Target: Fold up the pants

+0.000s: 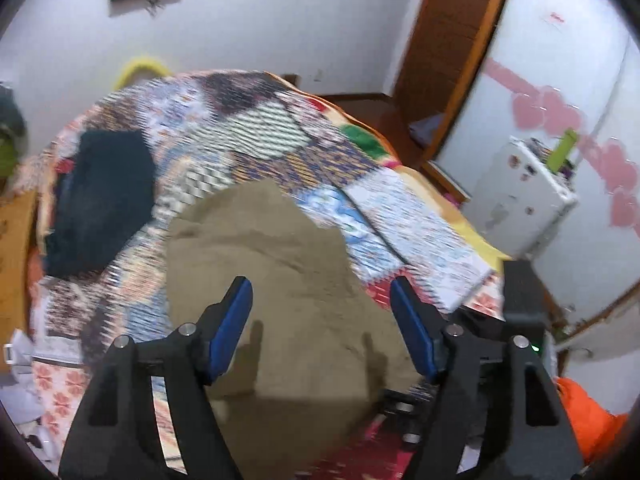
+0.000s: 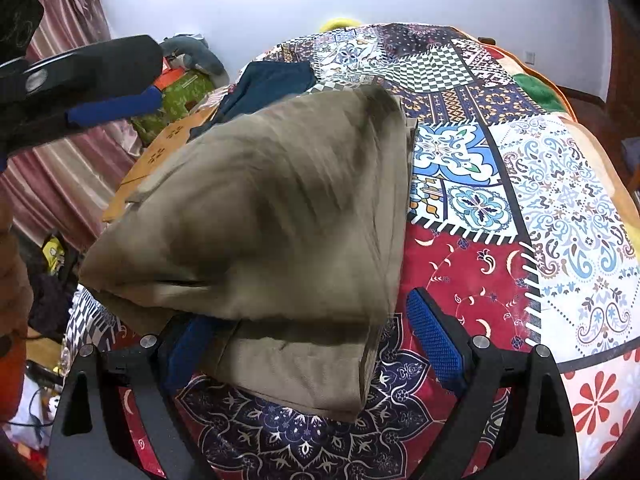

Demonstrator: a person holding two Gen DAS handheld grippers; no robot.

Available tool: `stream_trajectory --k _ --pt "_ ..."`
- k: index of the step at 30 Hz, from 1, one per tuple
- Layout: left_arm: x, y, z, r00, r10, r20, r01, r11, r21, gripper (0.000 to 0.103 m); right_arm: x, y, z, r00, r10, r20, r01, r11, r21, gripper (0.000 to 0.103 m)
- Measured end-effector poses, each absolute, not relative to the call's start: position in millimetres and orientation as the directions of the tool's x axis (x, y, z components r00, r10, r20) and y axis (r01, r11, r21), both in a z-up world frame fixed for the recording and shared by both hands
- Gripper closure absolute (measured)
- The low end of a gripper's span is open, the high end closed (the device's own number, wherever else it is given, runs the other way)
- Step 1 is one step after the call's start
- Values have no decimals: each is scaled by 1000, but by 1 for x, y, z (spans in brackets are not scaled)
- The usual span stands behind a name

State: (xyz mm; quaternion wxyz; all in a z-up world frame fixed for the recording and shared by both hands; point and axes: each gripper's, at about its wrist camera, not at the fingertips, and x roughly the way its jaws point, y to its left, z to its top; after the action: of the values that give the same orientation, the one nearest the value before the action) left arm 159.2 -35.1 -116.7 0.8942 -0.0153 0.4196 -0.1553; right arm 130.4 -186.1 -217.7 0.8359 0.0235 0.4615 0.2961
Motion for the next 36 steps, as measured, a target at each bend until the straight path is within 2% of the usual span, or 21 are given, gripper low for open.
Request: stream_trajectory --k 4,9,17,22,24,27,31,36 --pt "179 -8 -113 639 -213 -739 207 973 -101 22 129 -190 -218 397 520 -756 -468 824 320 11" --pt "224 23 -124 633 -84 -770 129 992 -2 22 126 -193 -215 402 518 -755 -465 826 318 11" --pt "293 31 -166 533 -56 -844 150 988 30 21 129 -202 -213 412 504 -759 -448 837 313 11" --pt "323 16 -211 434 -4 -901 187 979 85 18 133 -208 -216 416 492 -765 -425 849 315 11" --pt "328 10 -229 402 43 -915 201 970 133 17 135 -211 -216 417 488 -767 -415 853 317 11" --pt "327 9 -249 393 107 -913 205 958 200 6 137 -216 -216 421 480 -770 -403 859 315 11" --pt "312 8 -247 423 134 -896 241 937 254 5 144 -225 -217 425 459 -780 -391 870 299 11" --pt "292 28 -242 402 114 -909 230 948 221 5 149 -238 -215 444 399 -802 -371 897 241 11"
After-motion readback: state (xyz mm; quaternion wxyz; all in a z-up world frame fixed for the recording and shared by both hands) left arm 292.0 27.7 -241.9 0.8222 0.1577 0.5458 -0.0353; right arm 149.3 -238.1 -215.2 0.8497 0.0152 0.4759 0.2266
